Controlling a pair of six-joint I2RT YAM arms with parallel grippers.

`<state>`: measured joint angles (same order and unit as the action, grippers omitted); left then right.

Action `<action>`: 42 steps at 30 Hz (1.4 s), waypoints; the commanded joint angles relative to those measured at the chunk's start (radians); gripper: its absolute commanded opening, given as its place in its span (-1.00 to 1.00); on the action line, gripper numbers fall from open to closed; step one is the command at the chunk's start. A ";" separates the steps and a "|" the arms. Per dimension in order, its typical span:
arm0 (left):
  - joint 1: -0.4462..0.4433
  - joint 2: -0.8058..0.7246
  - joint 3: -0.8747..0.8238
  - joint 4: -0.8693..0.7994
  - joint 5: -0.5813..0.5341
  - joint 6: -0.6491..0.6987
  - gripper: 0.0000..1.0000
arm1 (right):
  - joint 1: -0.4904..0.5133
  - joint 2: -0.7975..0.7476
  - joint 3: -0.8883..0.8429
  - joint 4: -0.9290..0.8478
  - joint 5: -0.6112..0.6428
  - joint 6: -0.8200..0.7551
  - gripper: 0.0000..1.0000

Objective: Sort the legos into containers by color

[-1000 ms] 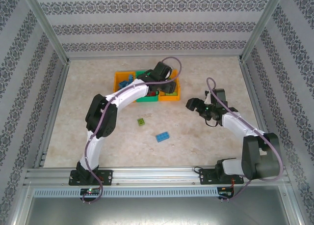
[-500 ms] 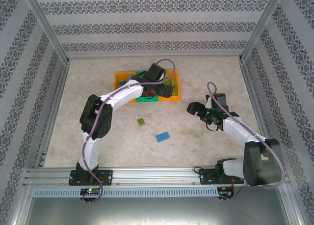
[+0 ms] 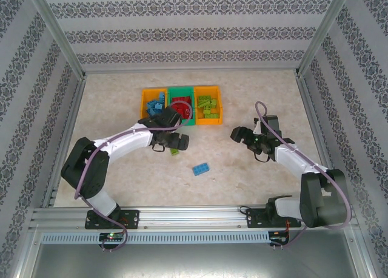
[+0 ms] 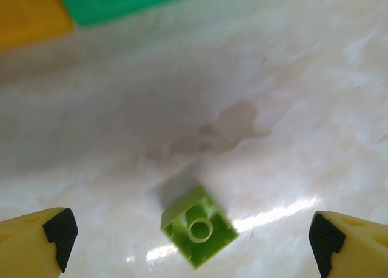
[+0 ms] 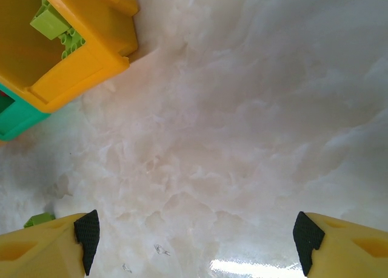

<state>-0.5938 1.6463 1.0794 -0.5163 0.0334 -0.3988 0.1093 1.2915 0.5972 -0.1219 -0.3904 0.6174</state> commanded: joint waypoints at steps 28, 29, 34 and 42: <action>-0.035 0.120 0.011 -0.050 0.065 -0.291 0.25 | 0.013 0.031 0.003 0.033 -0.011 -0.003 0.74; -0.035 0.124 0.012 -0.050 0.059 -0.294 0.21 | 0.013 0.032 0.004 0.033 -0.012 -0.004 0.75; -0.035 0.135 0.018 -0.043 0.046 -0.298 0.00 | 0.013 0.041 0.007 0.035 -0.011 -0.013 0.75; -0.037 0.174 0.063 -0.063 0.040 -0.255 -0.32 | 0.013 0.057 -0.004 0.045 -0.014 -0.012 0.75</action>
<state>-0.6209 1.7966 1.1118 -0.5358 0.0937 -0.6773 0.1093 1.3437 0.5972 -0.0990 -0.3908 0.6174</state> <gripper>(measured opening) 0.352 0.875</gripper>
